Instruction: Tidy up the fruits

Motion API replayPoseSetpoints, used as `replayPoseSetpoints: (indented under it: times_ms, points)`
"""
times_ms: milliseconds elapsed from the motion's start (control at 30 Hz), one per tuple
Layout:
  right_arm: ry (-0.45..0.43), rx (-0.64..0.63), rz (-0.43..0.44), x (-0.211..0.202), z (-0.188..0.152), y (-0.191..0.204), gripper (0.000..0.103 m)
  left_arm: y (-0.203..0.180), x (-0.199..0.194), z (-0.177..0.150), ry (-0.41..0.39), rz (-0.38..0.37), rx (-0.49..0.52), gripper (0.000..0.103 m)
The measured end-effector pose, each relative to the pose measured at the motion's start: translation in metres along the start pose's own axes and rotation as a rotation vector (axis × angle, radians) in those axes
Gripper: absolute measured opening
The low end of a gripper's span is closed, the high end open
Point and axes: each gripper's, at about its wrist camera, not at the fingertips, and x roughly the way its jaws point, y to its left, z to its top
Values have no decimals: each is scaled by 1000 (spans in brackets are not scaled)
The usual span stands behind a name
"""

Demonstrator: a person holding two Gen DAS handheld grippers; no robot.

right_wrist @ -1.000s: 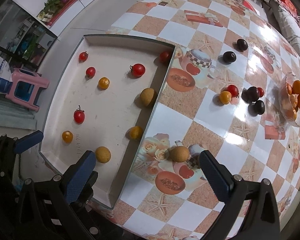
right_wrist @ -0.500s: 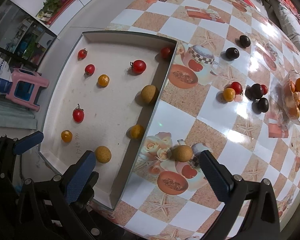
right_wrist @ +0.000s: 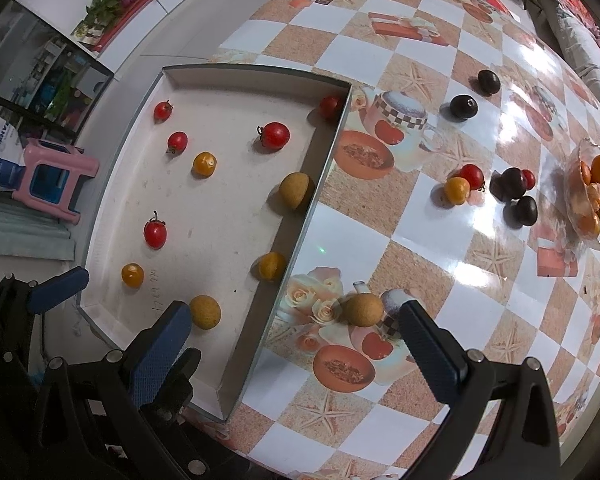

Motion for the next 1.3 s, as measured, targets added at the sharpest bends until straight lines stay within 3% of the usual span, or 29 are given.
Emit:
replayPoseSetpoints:
  times_ms: [767, 1300]
  points:
    - [-6, 10, 7, -1, -3, -6, 103, -5, 3, 1, 14, -2, 13, 103]
    - [-10, -56, -59, 2, -2, 3, 103, -3, 5, -2, 17, 4, 37, 103]
